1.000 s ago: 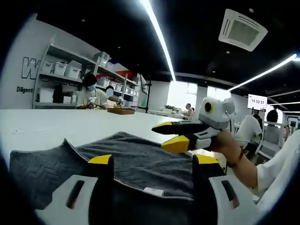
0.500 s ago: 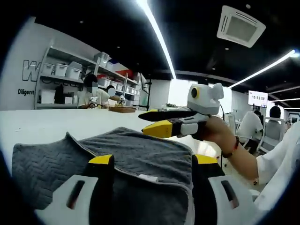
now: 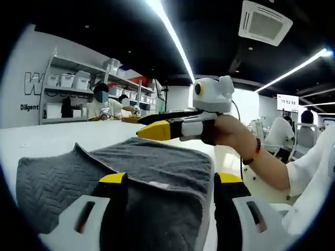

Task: Open the folded towel by lifting each exposed corner and separating the folded layers until the towel lies flat within the target outline without major curled edges

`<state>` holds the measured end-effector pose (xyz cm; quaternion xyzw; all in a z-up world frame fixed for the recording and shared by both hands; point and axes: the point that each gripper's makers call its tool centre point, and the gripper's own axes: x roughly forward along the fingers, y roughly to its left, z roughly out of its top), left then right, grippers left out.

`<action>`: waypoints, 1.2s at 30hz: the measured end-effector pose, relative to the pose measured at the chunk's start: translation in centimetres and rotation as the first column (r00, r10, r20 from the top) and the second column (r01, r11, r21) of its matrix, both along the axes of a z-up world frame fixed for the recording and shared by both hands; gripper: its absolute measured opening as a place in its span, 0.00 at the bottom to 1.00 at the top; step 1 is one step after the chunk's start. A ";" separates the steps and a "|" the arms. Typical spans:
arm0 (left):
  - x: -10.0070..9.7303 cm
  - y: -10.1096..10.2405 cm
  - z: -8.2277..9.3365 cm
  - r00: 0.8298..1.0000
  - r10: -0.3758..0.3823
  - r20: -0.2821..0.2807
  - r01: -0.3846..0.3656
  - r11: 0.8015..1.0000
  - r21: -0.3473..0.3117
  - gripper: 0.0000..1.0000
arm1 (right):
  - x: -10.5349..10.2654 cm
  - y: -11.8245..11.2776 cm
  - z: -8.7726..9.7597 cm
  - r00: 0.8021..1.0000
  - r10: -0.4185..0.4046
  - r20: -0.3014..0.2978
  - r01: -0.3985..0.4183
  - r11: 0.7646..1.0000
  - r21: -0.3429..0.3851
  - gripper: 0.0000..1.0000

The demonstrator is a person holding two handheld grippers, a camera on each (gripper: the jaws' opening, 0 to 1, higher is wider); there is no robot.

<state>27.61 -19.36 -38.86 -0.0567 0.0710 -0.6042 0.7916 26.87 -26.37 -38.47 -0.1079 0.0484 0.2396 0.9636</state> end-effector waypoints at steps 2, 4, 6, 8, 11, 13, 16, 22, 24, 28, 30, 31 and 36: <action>-0.2 0.1 -0.1 1.000 0.000 0.004 0.000 1.000 0.008 0.64 | 0.1 0.0 0.0 1.000 0.000 -0.001 0.000 1.000 -0.001 0.42; -1.1 0.4 -0.5 1.000 0.000 0.012 0.000 1.000 0.011 0.64 | 0.4 0.2 0.0 1.000 0.001 -0.007 -0.002 1.000 -0.006 0.42; -1.8 0.5 -0.8 1.000 0.001 0.012 -0.002 1.000 0.008 0.64 | 0.7 0.6 0.1 1.000 0.010 -0.008 -0.010 1.000 -0.007 0.42; -2.0 0.5 -0.8 1.000 0.001 0.012 -0.001 1.000 0.007 0.64 | 0.7 0.6 0.2 1.000 0.012 -0.008 -0.012 1.000 -0.008 0.42; -2.4 0.6 -1.2 1.000 -0.001 0.017 0.000 1.000 0.014 0.64 | 1.0 0.8 0.2 1.000 0.015 -0.012 -0.016 1.000 -0.006 0.42; -2.7 0.6 -1.6 1.000 -0.003 0.019 0.003 1.000 0.027 0.63 | 1.2 1.0 0.2 1.000 0.017 -0.017 -0.017 1.000 -0.001 0.42; -2.8 1.0 -1.6 0.999 0.010 0.030 -0.011 1.000 0.026 0.62 | 1.8 1.3 0.7 1.000 0.011 -0.003 -0.011 1.000 -0.001 0.42; -3.9 1.7 -2.0 0.999 0.014 0.032 -0.015 0.999 0.031 0.62 | 2.3 1.9 0.8 1.000 0.020 -0.009 -0.020 1.000 -0.014 0.42; -4.4 1.9 -2.1 0.999 0.014 0.043 -0.015 0.999 0.036 0.63 | 2.6 2.2 0.8 1.000 0.027 -0.012 -0.027 1.000 -0.010 0.42; -4.8 2.1 -2.5 0.999 0.019 0.045 -0.021 0.999 0.043 0.63 | 2.9 2.7 0.8 0.999 0.040 -0.020 -0.040 0.999 -0.003 0.42; -5.5 2.2 -3.0 0.999 0.011 0.042 -0.013 0.999 0.040 0.62 | 3.3 3.1 0.6 0.999 0.044 -0.029 -0.045 0.999 -0.017 0.42; -5.7 2.2 -3.2 0.999 0.009 0.040 -0.011 0.999 0.045 0.62 | 3.3 3.3 0.6 0.998 0.047 -0.031 -0.047 0.999 -0.019 0.42; -6.1 2.2 -3.6 0.997 0.013 0.070 -0.018 0.998 0.063 0.61 | 3.6 3.6 0.7 0.998 0.056 -0.037 -0.056 0.998 -0.005 0.42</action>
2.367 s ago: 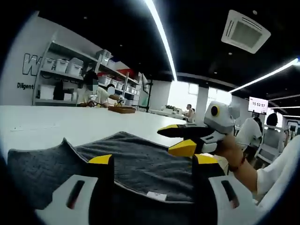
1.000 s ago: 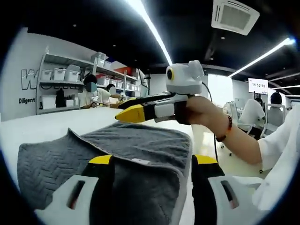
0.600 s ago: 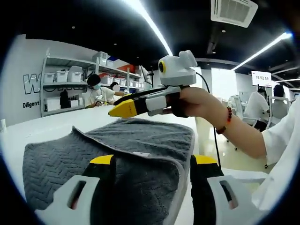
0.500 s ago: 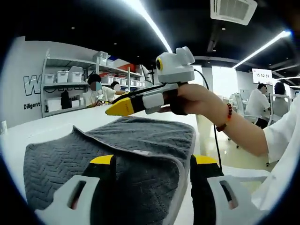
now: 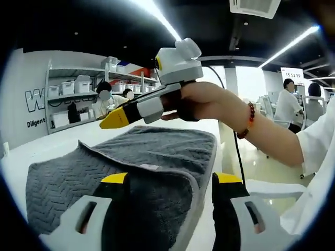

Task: Open the folded towel by lifting each exposed corner and separating the folded layers until the towel lies flat within the target outline without major curled edges

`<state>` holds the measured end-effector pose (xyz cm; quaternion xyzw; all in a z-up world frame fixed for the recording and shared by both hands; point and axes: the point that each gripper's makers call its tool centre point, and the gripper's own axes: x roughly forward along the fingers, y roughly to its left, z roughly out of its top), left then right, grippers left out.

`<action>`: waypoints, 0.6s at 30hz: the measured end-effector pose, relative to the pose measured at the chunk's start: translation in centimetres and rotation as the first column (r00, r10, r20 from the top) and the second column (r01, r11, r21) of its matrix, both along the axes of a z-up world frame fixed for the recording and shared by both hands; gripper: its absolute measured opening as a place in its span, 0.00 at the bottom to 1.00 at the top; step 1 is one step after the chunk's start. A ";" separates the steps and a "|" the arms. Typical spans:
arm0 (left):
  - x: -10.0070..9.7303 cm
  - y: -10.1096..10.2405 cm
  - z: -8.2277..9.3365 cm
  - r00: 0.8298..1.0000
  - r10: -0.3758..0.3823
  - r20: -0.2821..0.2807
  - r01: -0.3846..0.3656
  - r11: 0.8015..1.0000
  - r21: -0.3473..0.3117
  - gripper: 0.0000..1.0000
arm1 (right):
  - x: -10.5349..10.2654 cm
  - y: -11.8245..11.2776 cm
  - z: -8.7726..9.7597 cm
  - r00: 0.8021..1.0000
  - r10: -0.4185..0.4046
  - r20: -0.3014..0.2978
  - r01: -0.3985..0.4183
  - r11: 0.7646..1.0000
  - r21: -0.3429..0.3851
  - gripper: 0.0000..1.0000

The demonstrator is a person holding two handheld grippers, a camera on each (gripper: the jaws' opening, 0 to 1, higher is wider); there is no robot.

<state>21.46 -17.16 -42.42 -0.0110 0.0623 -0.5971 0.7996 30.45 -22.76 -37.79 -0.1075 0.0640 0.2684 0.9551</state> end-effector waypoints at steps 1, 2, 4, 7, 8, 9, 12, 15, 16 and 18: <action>0.0 0.0 0.0 1.000 0.001 -0.006 -0.001 1.000 0.000 0.61 | 0.2 0.2 0.1 1.000 0.004 0.002 -0.004 1.000 0.001 0.42; -0.2 -0.1 -0.1 1.000 0.011 0.011 -0.011 1.000 0.002 0.61 | 0.3 0.3 0.0 1.000 0.005 0.000 -0.005 1.000 -0.001 0.43; -0.9 -0.4 -0.7 1.000 0.011 0.028 -0.012 0.999 0.038 0.60 | 0.6 0.4 -0.2 1.000 0.003 -0.010 -0.003 1.000 -0.004 0.42; -1.3 -0.3 -0.8 0.999 0.017 0.043 -0.020 0.998 0.058 0.59 | 1.0 0.6 -0.4 1.000 0.008 -0.020 -0.009 1.000 -0.005 0.42; -1.3 -0.2 -0.8 0.999 0.024 0.044 -0.026 0.998 0.061 0.59 | 1.1 0.7 -0.5 1.000 0.008 -0.023 -0.008 1.000 -0.006 0.42; -0.9 0.2 -0.7 0.997 0.038 0.061 -0.042 0.997 0.071 0.59 | 1.2 1.0 -0.5 1.000 0.012 -0.028 -0.012 1.000 -0.005 0.43; -0.5 0.3 -0.7 0.996 0.042 0.073 -0.047 0.996 0.070 0.59 | 1.4 1.3 -0.4 1.000 0.015 -0.027 -0.016 1.000 -0.009 0.43; -0.4 0.4 -1.7 0.995 0.064 0.071 -0.071 0.993 0.096 0.57 | 1.6 1.8 -0.4 0.999 0.023 -0.036 -0.023 1.000 -0.008 0.43; -0.4 0.4 -1.8 0.995 0.066 0.079 -0.074 0.991 0.111 0.57 | 1.7 1.8 -0.4 0.999 0.024 -0.040 -0.024 1.000 -0.006 0.43; -0.3 0.4 -1.8 0.992 0.079 0.097 -0.090 0.989 0.116 0.57 | 1.9 2.0 -0.4 0.999 0.026 -0.041 -0.027 1.000 -0.010 0.43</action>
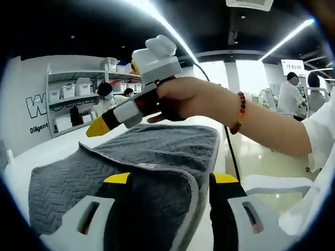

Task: Open the folded towel by lifting each exposed corner and separating the folded layers until the towel lies flat within the target outline without major curled edges

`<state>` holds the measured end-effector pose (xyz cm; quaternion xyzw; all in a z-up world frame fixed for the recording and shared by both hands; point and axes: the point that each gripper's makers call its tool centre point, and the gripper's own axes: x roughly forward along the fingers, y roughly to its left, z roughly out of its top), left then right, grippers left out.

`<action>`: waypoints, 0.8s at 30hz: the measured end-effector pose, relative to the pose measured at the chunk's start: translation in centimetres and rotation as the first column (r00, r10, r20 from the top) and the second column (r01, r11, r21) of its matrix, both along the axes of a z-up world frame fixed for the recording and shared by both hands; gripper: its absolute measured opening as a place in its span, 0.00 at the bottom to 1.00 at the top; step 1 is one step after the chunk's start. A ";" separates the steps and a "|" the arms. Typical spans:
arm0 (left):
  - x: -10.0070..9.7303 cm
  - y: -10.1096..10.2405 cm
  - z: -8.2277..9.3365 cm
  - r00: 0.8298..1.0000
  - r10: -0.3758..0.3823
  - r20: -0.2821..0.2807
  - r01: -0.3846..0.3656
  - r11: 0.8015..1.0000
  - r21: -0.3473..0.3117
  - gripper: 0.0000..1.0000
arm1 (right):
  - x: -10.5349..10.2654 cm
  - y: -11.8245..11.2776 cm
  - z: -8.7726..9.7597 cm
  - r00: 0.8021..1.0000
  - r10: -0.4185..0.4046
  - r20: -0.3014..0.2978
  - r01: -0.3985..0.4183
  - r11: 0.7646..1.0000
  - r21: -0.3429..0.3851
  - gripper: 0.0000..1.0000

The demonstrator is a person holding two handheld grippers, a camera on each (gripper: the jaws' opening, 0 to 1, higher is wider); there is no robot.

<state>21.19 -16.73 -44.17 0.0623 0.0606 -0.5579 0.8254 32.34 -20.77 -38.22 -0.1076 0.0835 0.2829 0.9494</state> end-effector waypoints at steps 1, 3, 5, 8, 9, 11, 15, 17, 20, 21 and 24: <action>0.1 0.0 0.0 1.000 0.007 0.009 -0.007 1.000 0.003 0.57 | 0.2 0.0 0.0 1.000 0.002 -0.001 -0.002 1.000 -0.002 0.43; -0.2 -0.3 -0.3 1.000 -0.005 0.001 0.005 1.000 0.011 0.57 | -0.2 0.6 -0.1 1.000 0.007 0.000 -0.007 1.000 -0.009 0.42; -0.4 -0.4 -0.5 1.000 -0.018 -0.003 0.018 1.000 0.017 0.56 | -0.2 0.8 -0.1 1.000 0.011 0.002 -0.011 1.000 -0.013 0.42; -0.4 -0.6 -0.6 1.000 -0.005 0.011 0.005 1.000 0.028 0.53 | 0.0 1.1 -0.5 1.000 0.012 -0.010 -0.012 1.000 -0.018 0.43; -0.3 -0.5 -0.7 1.000 0.003 0.012 -0.003 0.999 0.038 0.53 | 0.0 1.1 -0.5 1.000 0.011 -0.012 -0.011 1.000 -0.018 0.43; -0.5 -0.6 -0.8 1.000 -0.007 0.018 0.006 0.999 0.042 0.51 | 0.1 1.1 -0.6 1.000 0.011 -0.016 -0.012 1.000 -0.020 0.42; -0.7 -1.0 -0.9 0.999 -0.016 0.035 0.014 0.999 0.051 0.45 | 0.9 1.4 -1.3 0.999 0.012 -0.044 -0.012 1.000 -0.011 0.42; -1.1 -1.2 -0.8 0.998 -0.016 0.065 0.012 0.998 0.059 0.42 | 1.2 1.5 -1.5 0.999 0.010 -0.051 -0.010 1.000 -0.013 0.42; -1.2 -1.6 -1.3 0.999 -0.005 0.053 0.002 0.998 0.063 0.37 | 1.7 1.9 -2.1 0.997 0.011 -0.071 -0.011 1.000 -0.008 0.43; -1.2 -1.6 -1.5 0.998 0.000 0.061 -0.005 0.997 0.072 0.36 | 1.8 2.1 -2.3 0.997 0.012 -0.075 -0.012 1.000 -0.007 0.42; -1.1 -1.5 -1.7 0.999 0.007 0.054 -0.011 0.997 0.081 0.30 | 2.0 2.5 -2.5 0.997 0.012 -0.080 -0.012 1.000 -0.007 0.43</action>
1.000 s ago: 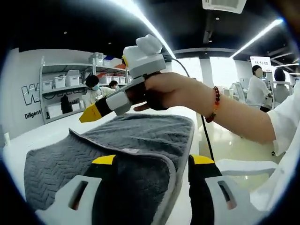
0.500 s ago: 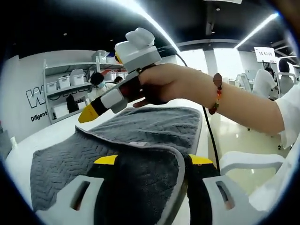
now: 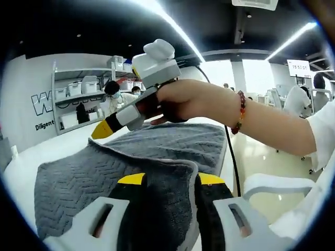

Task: Open the folded towel by lifting each exposed corner and separating the folded layers until the towel lies flat within the target outline without major curled edges

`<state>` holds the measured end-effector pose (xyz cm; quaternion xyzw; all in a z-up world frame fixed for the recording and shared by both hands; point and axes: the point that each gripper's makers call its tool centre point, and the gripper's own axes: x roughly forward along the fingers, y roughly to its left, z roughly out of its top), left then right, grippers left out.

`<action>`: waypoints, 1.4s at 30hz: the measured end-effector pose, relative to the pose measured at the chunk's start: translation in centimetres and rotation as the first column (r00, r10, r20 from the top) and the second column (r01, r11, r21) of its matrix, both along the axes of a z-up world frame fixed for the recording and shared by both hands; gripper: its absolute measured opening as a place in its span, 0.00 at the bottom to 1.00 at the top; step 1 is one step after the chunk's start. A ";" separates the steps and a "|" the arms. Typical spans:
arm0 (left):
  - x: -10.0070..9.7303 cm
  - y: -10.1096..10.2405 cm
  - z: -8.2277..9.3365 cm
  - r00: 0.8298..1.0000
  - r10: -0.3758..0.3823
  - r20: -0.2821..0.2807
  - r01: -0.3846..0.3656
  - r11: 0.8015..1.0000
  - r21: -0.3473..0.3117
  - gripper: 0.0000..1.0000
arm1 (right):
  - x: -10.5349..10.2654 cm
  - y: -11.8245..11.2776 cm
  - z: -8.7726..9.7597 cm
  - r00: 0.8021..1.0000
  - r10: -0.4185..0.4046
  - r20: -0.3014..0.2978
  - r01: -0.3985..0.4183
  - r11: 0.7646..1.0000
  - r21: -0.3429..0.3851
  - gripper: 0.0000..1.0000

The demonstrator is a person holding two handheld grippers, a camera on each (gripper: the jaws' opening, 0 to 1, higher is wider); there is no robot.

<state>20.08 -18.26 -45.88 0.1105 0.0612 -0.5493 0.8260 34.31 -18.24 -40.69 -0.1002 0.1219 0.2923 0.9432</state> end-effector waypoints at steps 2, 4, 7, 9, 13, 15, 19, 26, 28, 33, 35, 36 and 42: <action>0.3 0.2 0.1 1.000 0.015 0.011 -0.015 1.000 0.000 0.24 | 0.1 0.2 -0.1 1.000 0.002 -0.004 -0.002 1.000 0.000 0.43; 0.6 0.4 -0.3 0.999 0.033 0.024 -0.033 0.999 0.026 0.22 | 0.2 0.4 -0.3 1.000 0.004 -0.006 -0.004 1.000 -0.004 0.43; 1.0 0.7 -0.4 0.998 0.050 0.031 -0.051 0.998 0.042 0.17 | 1.1 0.3 -0.3 1.000 0.005 -0.018 -0.005 1.000 0.001 0.43; 1.3 0.9 -0.3 0.998 0.054 0.032 -0.056 0.998 0.040 0.11 | 1.3 0.2 -0.4 1.000 0.004 -0.024 -0.004 1.000 0.001 0.43; 1.6 1.2 -0.2 0.998 0.063 0.015 -0.063 0.998 0.027 0.06 | 1.6 0.3 -0.4 1.000 -0.002 -0.029 0.002 1.000 0.002 0.43; 1.7 1.5 0.1 0.998 0.069 0.002 -0.069 0.998 0.011 0.04 | 1.8 0.4 -0.6 0.999 -0.001 -0.035 0.001 1.000 0.001 0.43; 1.6 1.6 0.2 0.998 0.067 -0.004 -0.067 0.998 0.005 0.02 | 2.1 0.5 -0.9 0.999 -0.002 -0.043 0.002 1.000 0.003 0.43; 1.2 1.6 0.4 0.999 0.040 0.005 -0.040 0.999 -0.009 0.01 | 3.1 0.4 -2.0 0.997 -0.026 -0.076 0.027 1.000 0.011 0.43; 1.1 1.6 0.5 0.999 0.035 0.009 -0.035 0.999 -0.009 0.01 | 3.4 0.3 -2.2 0.996 -0.033 -0.080 0.034 0.999 0.010 0.43; 1.0 1.7 0.6 1.000 0.028 0.001 -0.028 0.999 -0.015 0.01 | 3.9 0.1 -2.8 0.994 -0.047 -0.094 0.049 0.999 0.013 0.43; 1.0 1.8 0.8 1.000 0.027 0.008 -0.027 1.000 -0.013 0.01 | 4.4 0.1 -3.3 0.992 -0.061 -0.112 0.063 0.998 0.014 0.43; 1.1 1.8 0.8 1.000 0.025 0.008 -0.025 1.000 -0.013 0.01 | 4.5 0.1 -3.4 0.992 -0.061 -0.109 0.063 0.998 0.012 0.43; 0.8 1.9 0.6 1.000 0.020 -0.005 -0.020 0.999 -0.036 0.01 | 5.8 0.1 -4.5 0.987 -0.083 -0.140 0.086 0.996 0.013 0.43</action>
